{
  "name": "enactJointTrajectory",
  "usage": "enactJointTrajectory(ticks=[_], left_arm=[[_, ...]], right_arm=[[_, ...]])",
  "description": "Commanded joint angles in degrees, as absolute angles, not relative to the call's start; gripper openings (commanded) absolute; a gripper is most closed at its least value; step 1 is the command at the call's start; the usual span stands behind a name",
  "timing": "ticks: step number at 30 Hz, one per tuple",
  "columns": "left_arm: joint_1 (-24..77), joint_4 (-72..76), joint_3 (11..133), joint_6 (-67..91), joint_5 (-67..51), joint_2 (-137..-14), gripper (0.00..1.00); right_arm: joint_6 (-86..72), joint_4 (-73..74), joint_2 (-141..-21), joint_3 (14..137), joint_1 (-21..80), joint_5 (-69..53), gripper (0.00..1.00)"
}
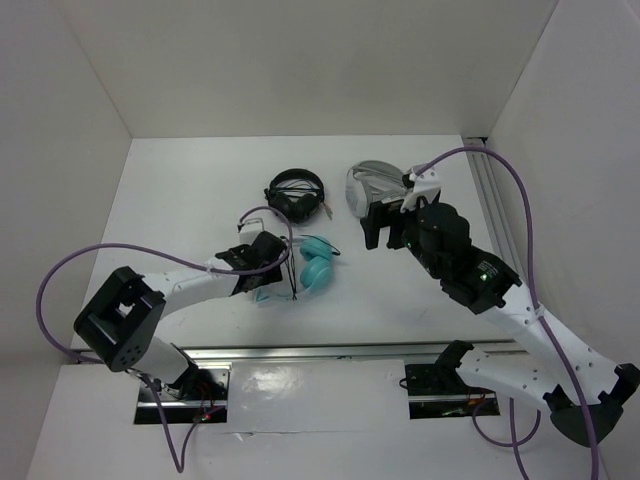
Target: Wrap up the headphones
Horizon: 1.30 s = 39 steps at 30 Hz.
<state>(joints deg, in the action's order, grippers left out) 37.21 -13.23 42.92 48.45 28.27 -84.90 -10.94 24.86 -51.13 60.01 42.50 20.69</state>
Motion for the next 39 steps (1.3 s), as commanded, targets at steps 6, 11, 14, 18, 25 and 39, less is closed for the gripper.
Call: enactJointTrajectory(ticks=[6, 11, 14, 18, 25, 39], left_arm=[[40.4, -18.6, 43.7, 53.4, 31.7, -80.9, 1.0], [43.6, -25.3, 48.8, 52.1, 35.6, -71.1, 1.0], [46.3, -36.0, 55.3, 50.9, 38.0, -67.2, 1.0], [52.5, -45.2, 59.4, 51.0, 39.9, -53.0, 1.0], [55.3, -53.8, 65.5, 42.6, 39.5, -30.3, 1.0], [55.3, -70.9, 85.0, 41.4, 43.4, -24.0, 1.0]], right_arm=[[-14.3, 31.4, -50.1, 67.5, 42.9, 19.6, 1.0], [-15.5, 38.1, -50.1, 73.6, 42.9, 20.2, 1.0], [-16.9, 45.0, -49.6, 78.9, 42.9, 19.7, 1.0], [-17.8, 51.3, -45.3, 83.2, 42.9, 15.0, 1.0], [-14.1, 63.6, -42.2, 96.7, 36.6, 14.8, 1.0], [-16.2, 70.0, -35.9, 96.0, 35.3, 19.9, 1.0]])
